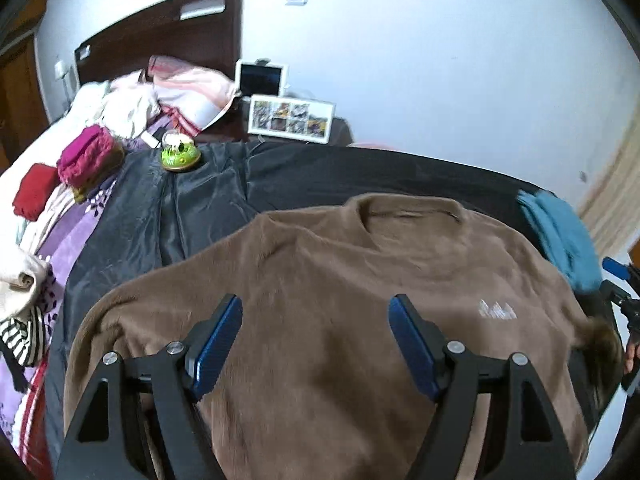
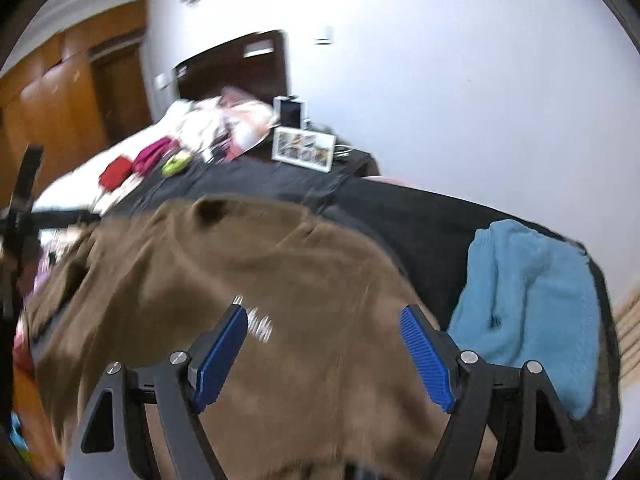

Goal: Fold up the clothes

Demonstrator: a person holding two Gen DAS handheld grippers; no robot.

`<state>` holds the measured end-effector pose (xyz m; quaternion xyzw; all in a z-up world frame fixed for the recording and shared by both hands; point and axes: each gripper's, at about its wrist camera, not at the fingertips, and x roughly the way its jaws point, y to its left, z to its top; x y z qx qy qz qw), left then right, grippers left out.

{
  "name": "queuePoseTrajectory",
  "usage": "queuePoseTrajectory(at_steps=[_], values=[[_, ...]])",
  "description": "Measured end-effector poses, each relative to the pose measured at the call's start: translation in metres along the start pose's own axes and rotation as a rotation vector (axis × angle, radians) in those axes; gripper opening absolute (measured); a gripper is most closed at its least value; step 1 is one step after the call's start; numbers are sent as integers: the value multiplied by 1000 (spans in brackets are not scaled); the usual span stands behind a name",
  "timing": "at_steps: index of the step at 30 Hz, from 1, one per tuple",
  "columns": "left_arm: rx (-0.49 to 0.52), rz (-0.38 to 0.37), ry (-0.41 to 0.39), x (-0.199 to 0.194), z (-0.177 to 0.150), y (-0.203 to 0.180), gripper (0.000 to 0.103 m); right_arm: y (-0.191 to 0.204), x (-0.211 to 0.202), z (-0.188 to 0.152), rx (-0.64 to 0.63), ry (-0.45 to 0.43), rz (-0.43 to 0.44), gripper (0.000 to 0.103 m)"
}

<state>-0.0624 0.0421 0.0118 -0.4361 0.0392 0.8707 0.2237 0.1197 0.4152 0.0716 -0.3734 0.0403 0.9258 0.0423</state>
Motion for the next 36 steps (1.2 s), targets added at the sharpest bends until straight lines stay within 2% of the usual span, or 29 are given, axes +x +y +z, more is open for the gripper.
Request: queuePoseTrajectory(at_steps=[4,10,13,17,19,22,24,27,28,33,36], values=[[-18,38,64,50,25,-6,79,-18,53,30,92,12,-4,81],[-8,72,169,124,46,-29,79,-16,125,53,87,71,-16,81],[33,125,200,149,50,-43,79,-9,161,60,49,121,-28,81],[69,223,211,168,57,-50,79,5,201,54,-72,210,-128,81],[75,256,213,175,61,-47,79,5,216,48,-98,256,-140,81],[81,319,203,183,70,-43,78,0,226,46,-99,248,-161,81],[73,356,190,189,79,-43,71,-5,230,47,-95,230,-188,81],[51,380,168,197,91,-44,68,-13,236,55,-100,186,-315,81],[42,385,159,200,94,-44,66,-16,238,56,-90,186,-330,81],[-7,356,137,210,101,-43,66,-25,237,56,-63,174,-347,81],[-24,294,142,203,98,-38,66,-23,221,53,-52,154,-289,81]])
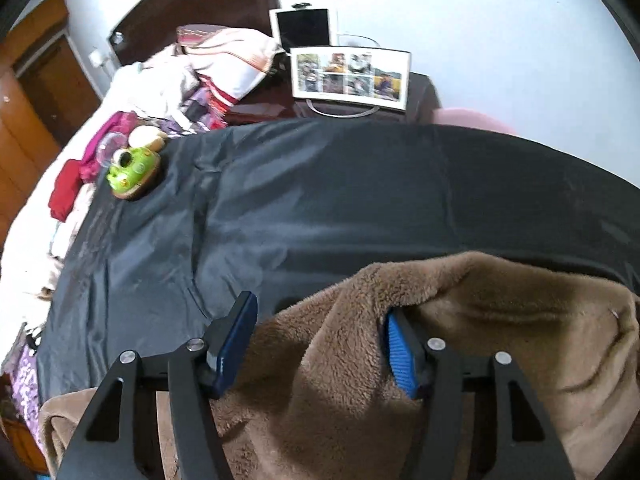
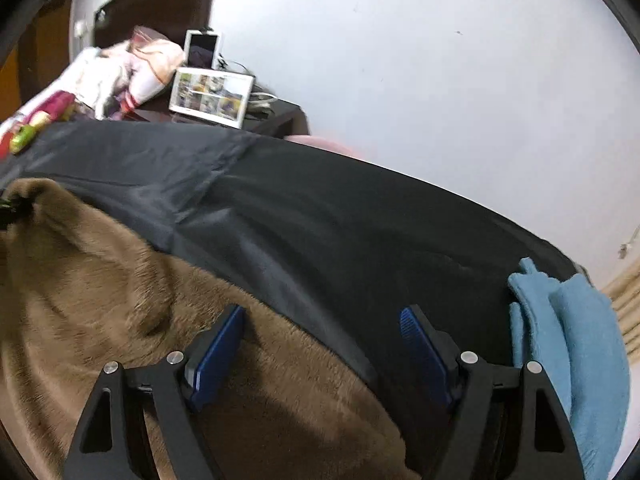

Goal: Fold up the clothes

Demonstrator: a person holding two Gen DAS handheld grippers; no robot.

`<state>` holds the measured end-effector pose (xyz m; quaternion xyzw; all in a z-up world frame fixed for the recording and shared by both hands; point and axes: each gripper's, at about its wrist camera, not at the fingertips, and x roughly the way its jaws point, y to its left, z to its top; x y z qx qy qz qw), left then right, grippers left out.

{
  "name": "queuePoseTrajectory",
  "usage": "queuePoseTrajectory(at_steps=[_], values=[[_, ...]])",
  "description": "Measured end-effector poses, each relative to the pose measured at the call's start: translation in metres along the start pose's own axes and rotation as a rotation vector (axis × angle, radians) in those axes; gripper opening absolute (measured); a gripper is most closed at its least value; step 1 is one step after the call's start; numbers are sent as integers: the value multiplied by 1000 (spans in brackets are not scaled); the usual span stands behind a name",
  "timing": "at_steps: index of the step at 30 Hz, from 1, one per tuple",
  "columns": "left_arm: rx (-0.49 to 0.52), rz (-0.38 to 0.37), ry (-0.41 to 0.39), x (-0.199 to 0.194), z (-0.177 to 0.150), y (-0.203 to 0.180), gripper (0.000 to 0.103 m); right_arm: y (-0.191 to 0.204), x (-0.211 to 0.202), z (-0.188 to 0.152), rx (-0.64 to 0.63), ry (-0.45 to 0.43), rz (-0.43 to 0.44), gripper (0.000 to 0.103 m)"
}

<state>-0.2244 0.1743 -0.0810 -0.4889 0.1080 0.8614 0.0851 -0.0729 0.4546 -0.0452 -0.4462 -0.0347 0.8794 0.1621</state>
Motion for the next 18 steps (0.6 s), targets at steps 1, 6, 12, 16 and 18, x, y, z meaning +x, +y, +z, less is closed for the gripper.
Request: queuePoseTrajectory(at_steps=[1,6,12,16,18], values=[[-10,-34,2,-4,-1,5,66,-3,-7,-2,9,-9,28,81],[-19,-120,-12,-44,-9,25,67,-16,-53,-5,68,-66,125,81],[63,-103,-68,-105,-29,28,67,-34,-140,-7,114,-215,103,81],[91,-134,-123,-161,-44,38,67,-46,-216,-13,140,-333,55,81],[109,-155,-142,-186,-51,45,73,-53,-260,-19,155,-391,28,81]])
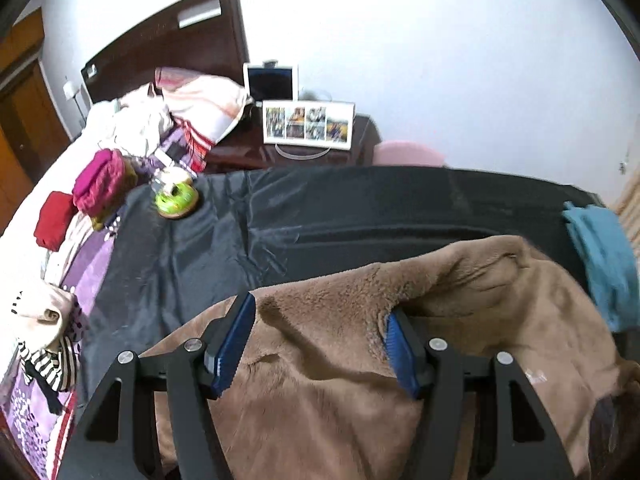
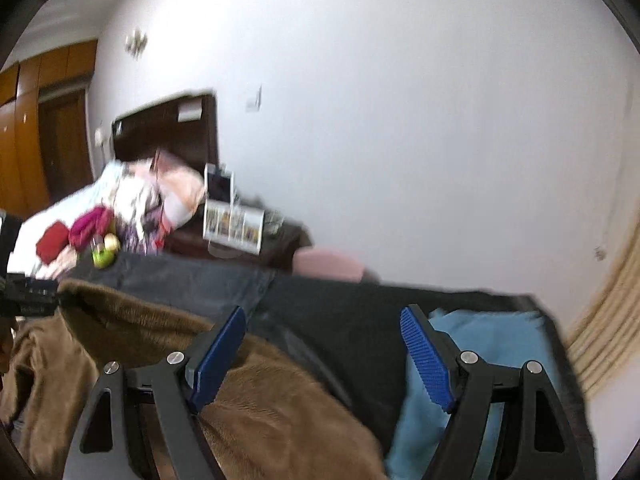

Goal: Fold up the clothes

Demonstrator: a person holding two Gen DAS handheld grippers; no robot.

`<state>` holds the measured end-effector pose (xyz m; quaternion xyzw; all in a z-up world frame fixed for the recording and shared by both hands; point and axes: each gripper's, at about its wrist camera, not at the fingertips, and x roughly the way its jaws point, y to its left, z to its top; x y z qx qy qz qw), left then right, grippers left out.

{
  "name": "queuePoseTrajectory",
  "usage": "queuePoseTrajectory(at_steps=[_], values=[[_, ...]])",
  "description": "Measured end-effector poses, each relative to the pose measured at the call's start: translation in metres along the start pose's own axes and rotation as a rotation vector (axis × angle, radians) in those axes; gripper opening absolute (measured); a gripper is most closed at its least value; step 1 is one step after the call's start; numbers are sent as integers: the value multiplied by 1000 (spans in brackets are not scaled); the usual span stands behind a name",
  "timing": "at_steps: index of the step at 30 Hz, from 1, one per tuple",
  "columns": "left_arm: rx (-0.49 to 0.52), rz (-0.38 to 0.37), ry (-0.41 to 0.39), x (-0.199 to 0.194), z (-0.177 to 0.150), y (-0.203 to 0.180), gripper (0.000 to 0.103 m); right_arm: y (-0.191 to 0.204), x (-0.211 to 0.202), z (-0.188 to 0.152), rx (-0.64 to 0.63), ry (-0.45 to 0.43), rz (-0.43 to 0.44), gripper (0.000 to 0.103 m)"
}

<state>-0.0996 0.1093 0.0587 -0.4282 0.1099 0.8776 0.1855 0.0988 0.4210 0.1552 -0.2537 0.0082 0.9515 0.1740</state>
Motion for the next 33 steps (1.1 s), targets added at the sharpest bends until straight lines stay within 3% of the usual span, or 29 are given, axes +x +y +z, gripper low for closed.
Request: queuePoseTrajectory(at_steps=[1,2,6,11,17,22,28,33], values=[[9,-11,-8,-12,-2,2,83,-3,-20,6,3,-24,-15,81],[24,-14,-16,-22,-3,3,85,-6,-40,12,6,-47,-36,81],[17,-7,14,-35,-10,10,85,-19,-111,29,51,-98,-84,81],[-55,-89,-6,-56,-24,29,85,-29,-179,44,57,-170,-148,81],[-83,-95,-137,-130,-15,55,85,-40,-268,89,74,-345,-307,81],[-70,-76,-292,-215,-3,79,85,-57,-349,122,146,-555,-499,81],[-33,-86,-385,-266,7,87,86,-85,-435,167,178,-693,-744,83],[77,-1,-313,-221,8,62,86,-107,-422,181,154,-625,-650,84]])
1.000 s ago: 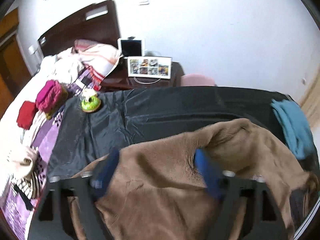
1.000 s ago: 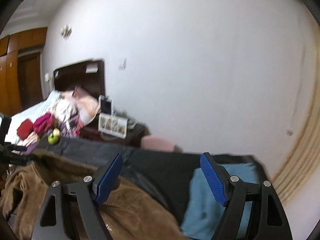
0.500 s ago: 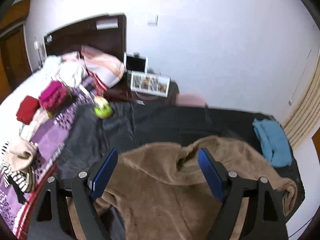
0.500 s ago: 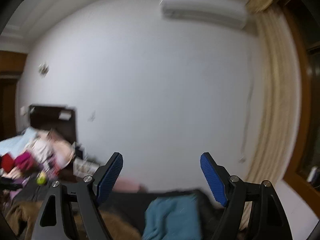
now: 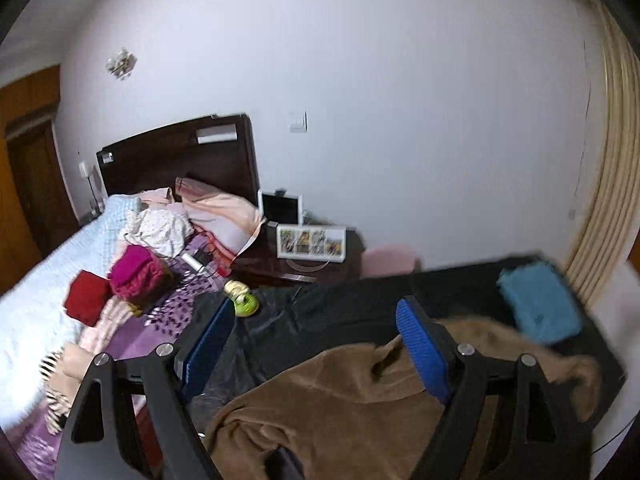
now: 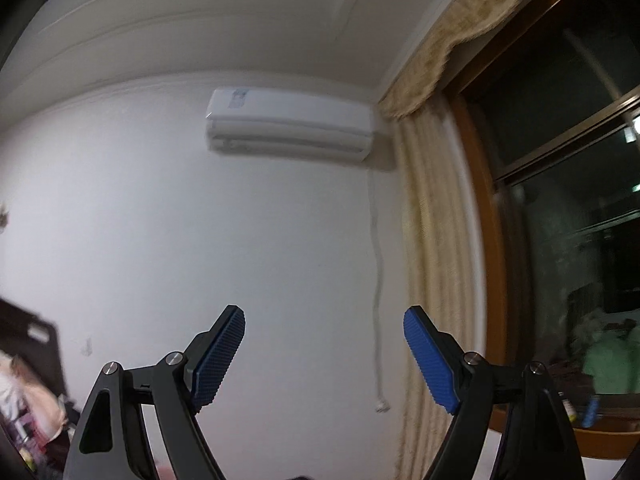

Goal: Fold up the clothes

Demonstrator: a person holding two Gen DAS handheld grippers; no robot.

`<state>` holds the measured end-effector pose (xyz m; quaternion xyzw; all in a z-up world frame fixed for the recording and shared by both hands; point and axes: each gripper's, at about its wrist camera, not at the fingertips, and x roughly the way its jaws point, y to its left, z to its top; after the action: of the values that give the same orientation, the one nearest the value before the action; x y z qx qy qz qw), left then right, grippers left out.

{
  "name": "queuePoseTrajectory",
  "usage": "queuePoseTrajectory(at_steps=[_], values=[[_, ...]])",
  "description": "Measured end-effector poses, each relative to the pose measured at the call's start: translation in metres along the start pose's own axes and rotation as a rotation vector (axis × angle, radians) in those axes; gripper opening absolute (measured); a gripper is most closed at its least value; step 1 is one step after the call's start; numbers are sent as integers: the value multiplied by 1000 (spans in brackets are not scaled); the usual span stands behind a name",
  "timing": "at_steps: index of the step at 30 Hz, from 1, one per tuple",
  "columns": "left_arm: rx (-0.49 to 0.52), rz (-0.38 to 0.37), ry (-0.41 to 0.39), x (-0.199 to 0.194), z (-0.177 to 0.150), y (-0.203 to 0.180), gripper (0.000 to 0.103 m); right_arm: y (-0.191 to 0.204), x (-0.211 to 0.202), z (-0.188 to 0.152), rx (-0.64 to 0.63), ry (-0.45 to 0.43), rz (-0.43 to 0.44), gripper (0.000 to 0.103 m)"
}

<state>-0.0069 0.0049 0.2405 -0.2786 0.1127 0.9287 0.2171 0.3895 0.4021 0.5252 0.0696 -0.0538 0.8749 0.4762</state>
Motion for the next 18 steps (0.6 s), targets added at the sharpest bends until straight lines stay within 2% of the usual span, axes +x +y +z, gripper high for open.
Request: queuePoseTrajectory(at_steps=[4,9,13,18], values=[[3,-20,124,65,-21,-11,86,48,59,-61,-88,142,159,84],[-16,-48,291,147,-50,-24,86,136,134,-172,-141,395,425,84],[-29,-65,394,201,-72,-37,86,214,161,-263,-231,547,609,84],[-40,-77,481,247,-92,-49,86,286,174,-365,-253,741,795,84]])
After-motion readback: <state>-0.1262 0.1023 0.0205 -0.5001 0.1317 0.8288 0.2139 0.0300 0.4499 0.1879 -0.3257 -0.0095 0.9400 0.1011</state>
